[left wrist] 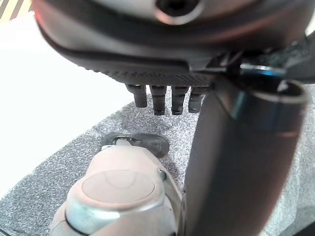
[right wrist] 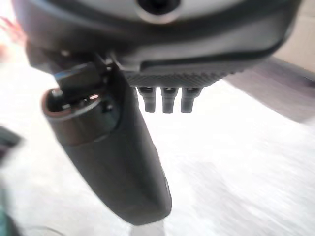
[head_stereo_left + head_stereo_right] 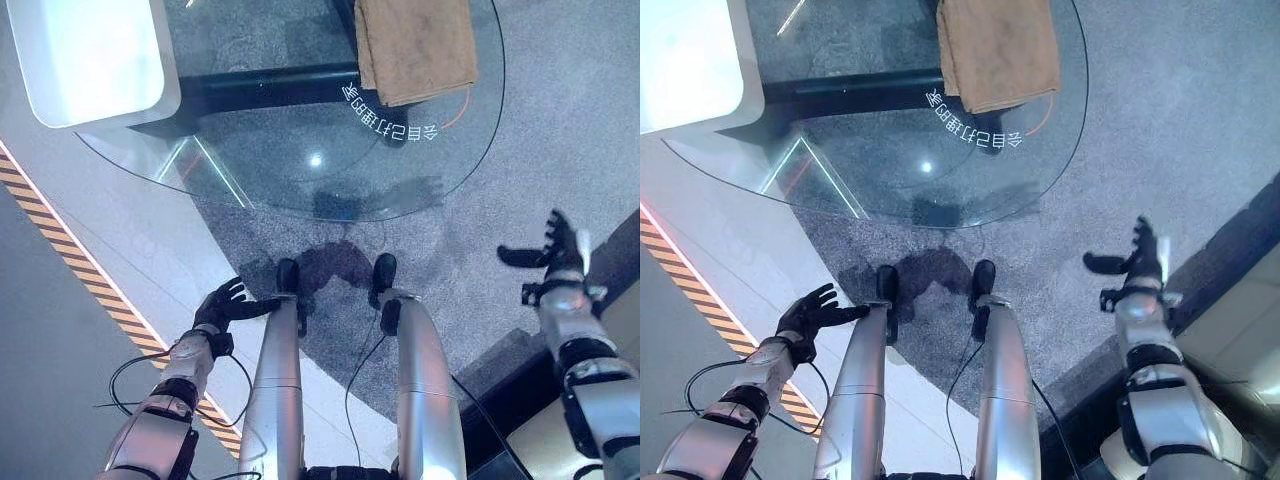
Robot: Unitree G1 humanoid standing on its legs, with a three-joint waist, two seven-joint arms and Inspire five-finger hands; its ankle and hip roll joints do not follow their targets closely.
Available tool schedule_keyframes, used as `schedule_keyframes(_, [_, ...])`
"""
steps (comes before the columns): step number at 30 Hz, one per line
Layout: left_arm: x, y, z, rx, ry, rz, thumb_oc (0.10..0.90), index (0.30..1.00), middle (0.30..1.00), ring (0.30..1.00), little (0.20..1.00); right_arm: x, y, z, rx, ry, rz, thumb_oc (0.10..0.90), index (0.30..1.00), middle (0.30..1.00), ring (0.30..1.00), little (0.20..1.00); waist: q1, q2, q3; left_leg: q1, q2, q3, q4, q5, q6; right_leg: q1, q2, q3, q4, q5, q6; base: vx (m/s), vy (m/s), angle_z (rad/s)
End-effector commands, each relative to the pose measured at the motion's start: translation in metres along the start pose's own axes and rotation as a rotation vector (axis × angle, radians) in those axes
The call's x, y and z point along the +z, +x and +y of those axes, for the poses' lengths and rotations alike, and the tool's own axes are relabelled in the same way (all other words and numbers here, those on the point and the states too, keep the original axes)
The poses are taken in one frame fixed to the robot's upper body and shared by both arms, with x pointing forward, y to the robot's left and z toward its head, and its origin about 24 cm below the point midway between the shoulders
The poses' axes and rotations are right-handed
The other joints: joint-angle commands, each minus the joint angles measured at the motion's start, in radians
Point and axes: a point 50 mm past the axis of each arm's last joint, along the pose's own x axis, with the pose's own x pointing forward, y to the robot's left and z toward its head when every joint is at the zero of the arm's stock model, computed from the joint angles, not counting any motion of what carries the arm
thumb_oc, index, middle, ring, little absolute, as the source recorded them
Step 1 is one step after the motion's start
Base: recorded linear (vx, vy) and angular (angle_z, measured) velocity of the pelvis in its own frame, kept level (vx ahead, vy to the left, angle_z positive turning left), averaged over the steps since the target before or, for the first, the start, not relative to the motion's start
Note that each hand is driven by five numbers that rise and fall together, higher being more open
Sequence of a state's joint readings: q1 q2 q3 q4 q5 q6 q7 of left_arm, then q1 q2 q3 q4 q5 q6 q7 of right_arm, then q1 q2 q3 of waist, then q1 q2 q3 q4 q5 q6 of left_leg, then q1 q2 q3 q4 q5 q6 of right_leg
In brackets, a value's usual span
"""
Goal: Wipe the table with a cloth and put it in the basket.
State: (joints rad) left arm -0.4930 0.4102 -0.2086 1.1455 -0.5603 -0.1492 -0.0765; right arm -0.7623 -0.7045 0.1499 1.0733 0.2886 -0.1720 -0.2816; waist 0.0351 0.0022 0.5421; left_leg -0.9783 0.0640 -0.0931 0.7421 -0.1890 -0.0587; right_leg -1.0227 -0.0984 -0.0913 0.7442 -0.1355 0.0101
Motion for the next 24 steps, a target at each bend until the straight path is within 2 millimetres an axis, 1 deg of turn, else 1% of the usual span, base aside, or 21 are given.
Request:
schedule_keyframes(1, [-0.051,-0.027,0.043,0.1,0.054,0.156,0.8,0.9,0.9,0.9,0.9,0.02,0.008,-0.042,-0.121,0.008,-0.086,0.8,0.9,0.9,0.9,0.9,0.007,0.003,-0.022,0.015,-0.038,0.052,-0.084,0.081,0.045,0.087,-0.018,-0.005,-0.058,0.039,0.003,0.0,0.0,0.0])
schedule_keyframes(3, [-0.05,-0.026,0.043,0.097,0.054,0.152,0.8,0.9,0.9,0.9,0.9,0.035,0.011,-0.044,-0.133,0.013,-0.13,0.8,0.9,0.9,0.9,0.9,0.009,0.006,-0.022,0.019,-0.039,0.052,-0.095,0.085,0.043,0.091,-0.016,-0.007,-0.066,0.039,0.003,0.0,-0.002,0.02])
schedule_keyframes(4, [-0.049,-0.026,0.043,0.095,0.054,0.151,0.8,0.9,0.9,0.9,0.9,0.04,0.012,-0.045,-0.137,0.014,-0.144,0.8,0.9,0.9,0.9,0.9,0.009,0.008,-0.022,0.02,-0.04,0.052,-0.098,0.087,0.042,0.091,-0.016,-0.007,-0.068,0.04,0.004,-0.01,-0.003,0.06])
schedule_keyframes(6, [-0.048,-0.026,0.043,0.091,0.051,0.146,0.8,0.9,0.9,0.9,0.9,0.059,0.015,-0.046,-0.15,0.014,-0.197,0.8,0.9,0.9,0.9,0.9,0.01,0.013,-0.022,0.023,-0.04,0.052,-0.112,0.092,0.039,0.094,-0.016,-0.008,-0.081,0.042,0.005,-0.01,0.004,0.08])
schedule_keyframes(7, [-0.048,-0.026,0.043,0.091,0.049,0.145,0.8,0.9,0.9,0.9,0.9,0.062,0.016,-0.046,-0.151,0.012,-0.208,0.8,0.9,0.9,0.9,0.9,0.009,0.014,-0.022,0.024,-0.04,0.052,-0.114,0.093,0.039,0.094,-0.016,-0.008,-0.083,0.042,0.006,-0.01,0.013,0.06])
schedule_keyframes(11, [-0.045,-0.024,0.041,0.089,0.048,0.135,0.8,0.9,0.9,0.9,0.9,0.106,0.019,-0.042,-0.149,-0.033,-0.334,0.8,0.9,0.9,0.9,0.9,0.015,0.02,-0.022,0.032,-0.037,0.052,-0.146,0.107,0.032,0.099,-0.015,-0.009,-0.112,0.048,0.008,0.0,0.0,0.0])
schedule_keyframes(12, [-0.045,-0.024,0.041,0.089,0.048,0.134,0.8,0.9,0.9,0.9,0.9,0.114,0.019,-0.041,-0.149,-0.041,-0.355,0.8,0.9,0.9,0.9,0.9,0.016,0.02,-0.022,0.032,-0.037,0.051,-0.149,0.109,0.031,0.099,-0.015,-0.009,-0.115,0.048,0.008,0.0,0.0,0.0])
schedule_keyframes(16, [-0.044,-0.025,0.042,0.084,0.052,0.132,0.8,0.9,0.9,0.9,0.9,0.157,0.016,-0.033,-0.14,-0.087,-0.466,0.8,0.9,0.9,0.9,0.9,0.024,0.022,-0.022,0.035,-0.035,0.051,-0.163,0.114,0.027,0.103,-0.014,-0.013,-0.132,0.052,0.008,-0.01,-0.003,0.02])
schedule_keyframes(17, [-0.044,-0.025,0.042,0.082,0.052,0.13,0.8,0.9,0.9,0.9,0.9,0.164,0.016,-0.031,-0.138,-0.102,-0.488,0.8,0.9,0.9,0.9,0.9,0.025,0.023,-0.022,0.035,-0.035,0.051,-0.167,0.116,0.026,0.105,-0.013,-0.014,-0.136,0.052,0.008,0.0,0.0,0.0])
schedule_keyframes(20, [-0.045,-0.025,0.039,0.074,0.055,0.125,0.8,0.9,0.9,0.9,0.9,0.196,0.01,-0.023,-0.138,-0.161,-0.576,0.8,0.9,0.9,0.9,0.9,0.034,0.028,-0.022,0.043,-0.036,0.051,-0.188,0.124,0.023,0.112,-0.01,-0.016,-0.156,0.053,0.007,0.0,0.0,0.0])
schedule_keyframes(24, [-0.045,-0.025,0.038,0.069,0.062,0.122,0.8,0.9,0.9,0.9,0.9,0.219,0.006,-0.016,-0.144,-0.229,-0.628,0.8,0.9,0.9,0.9,0.9,0.041,0.031,-0.022,0.049,-0.038,0.05,-0.203,0.129,0.024,0.115,-0.009,-0.02,-0.164,0.052,0.005,0.0,-0.001,0.01])
